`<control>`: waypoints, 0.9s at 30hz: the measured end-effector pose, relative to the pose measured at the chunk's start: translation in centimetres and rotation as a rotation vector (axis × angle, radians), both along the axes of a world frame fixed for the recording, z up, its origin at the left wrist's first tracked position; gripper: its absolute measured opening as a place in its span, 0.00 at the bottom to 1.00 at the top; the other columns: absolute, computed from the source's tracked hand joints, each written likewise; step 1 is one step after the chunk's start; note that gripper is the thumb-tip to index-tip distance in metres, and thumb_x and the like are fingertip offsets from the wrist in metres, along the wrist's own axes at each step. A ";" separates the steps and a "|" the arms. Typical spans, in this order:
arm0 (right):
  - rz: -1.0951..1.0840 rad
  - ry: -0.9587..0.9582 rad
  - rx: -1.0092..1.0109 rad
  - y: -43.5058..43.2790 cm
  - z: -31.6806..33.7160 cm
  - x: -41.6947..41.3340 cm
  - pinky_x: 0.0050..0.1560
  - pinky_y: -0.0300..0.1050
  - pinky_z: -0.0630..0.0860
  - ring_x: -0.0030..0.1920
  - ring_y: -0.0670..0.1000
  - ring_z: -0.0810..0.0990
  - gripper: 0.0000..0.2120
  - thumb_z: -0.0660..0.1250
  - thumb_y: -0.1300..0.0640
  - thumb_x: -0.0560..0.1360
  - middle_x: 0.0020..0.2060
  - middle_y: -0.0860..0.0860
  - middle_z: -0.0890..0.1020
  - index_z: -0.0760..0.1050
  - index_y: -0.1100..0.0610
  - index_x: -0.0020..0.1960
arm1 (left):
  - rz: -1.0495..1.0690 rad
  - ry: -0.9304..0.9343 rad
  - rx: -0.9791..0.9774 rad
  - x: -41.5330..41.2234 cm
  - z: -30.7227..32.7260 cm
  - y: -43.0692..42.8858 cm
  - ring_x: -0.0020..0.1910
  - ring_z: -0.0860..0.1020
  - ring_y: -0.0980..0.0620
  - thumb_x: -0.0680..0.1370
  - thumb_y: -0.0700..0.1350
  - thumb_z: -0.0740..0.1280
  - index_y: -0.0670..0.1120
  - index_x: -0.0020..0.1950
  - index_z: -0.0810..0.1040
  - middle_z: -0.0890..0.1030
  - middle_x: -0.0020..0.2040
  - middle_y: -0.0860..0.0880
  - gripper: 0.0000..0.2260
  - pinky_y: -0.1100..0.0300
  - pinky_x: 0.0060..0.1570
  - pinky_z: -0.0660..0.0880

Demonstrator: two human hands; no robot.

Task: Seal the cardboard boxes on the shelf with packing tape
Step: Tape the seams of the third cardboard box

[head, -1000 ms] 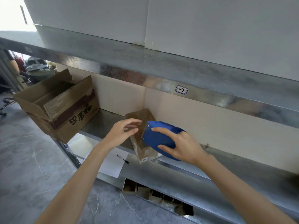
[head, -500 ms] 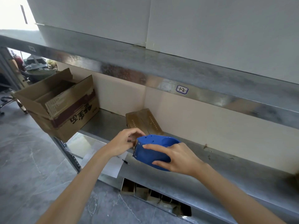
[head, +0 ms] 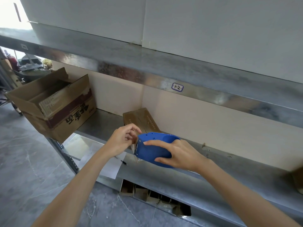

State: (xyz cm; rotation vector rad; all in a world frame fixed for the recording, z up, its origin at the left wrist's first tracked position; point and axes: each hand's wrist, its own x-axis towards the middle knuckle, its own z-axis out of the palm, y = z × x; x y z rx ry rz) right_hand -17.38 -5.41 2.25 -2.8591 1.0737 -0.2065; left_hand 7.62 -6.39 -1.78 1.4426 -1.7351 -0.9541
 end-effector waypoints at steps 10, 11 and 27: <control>-0.107 0.011 0.009 -0.6 1.5 -5.1 0.27 0.32 0.57 0.23 0.47 0.65 0.28 0.68 0.44 0.76 0.28 0.38 0.72 0.61 0.33 0.72 | 0.121 0.005 0.018 4.5 0.6 1.6 0.40 0.83 0.51 0.73 0.35 0.74 0.49 0.50 0.79 0.83 0.39 0.49 0.12 0.56 0.47 0.80; -0.110 0.012 0.011 -0.5 1.4 -5.3 0.27 0.32 0.57 0.23 0.47 0.65 0.28 0.69 0.44 0.75 0.29 0.36 0.72 0.62 0.33 0.72 | 0.131 0.020 0.013 3.9 0.2 1.9 0.40 0.83 0.52 0.73 0.35 0.74 0.48 0.50 0.79 0.83 0.39 0.49 0.11 0.57 0.47 0.80; -0.165 0.091 0.034 -0.6 -0.3 -6.2 0.29 0.32 0.56 0.22 0.45 0.61 0.27 0.67 0.42 0.76 0.21 0.45 0.60 0.61 0.32 0.72 | 0.140 -0.053 -0.119 0.6 -5.2 2.1 0.45 0.77 0.64 0.77 0.35 0.70 0.56 0.60 0.79 0.76 0.64 0.60 0.19 0.75 0.43 0.72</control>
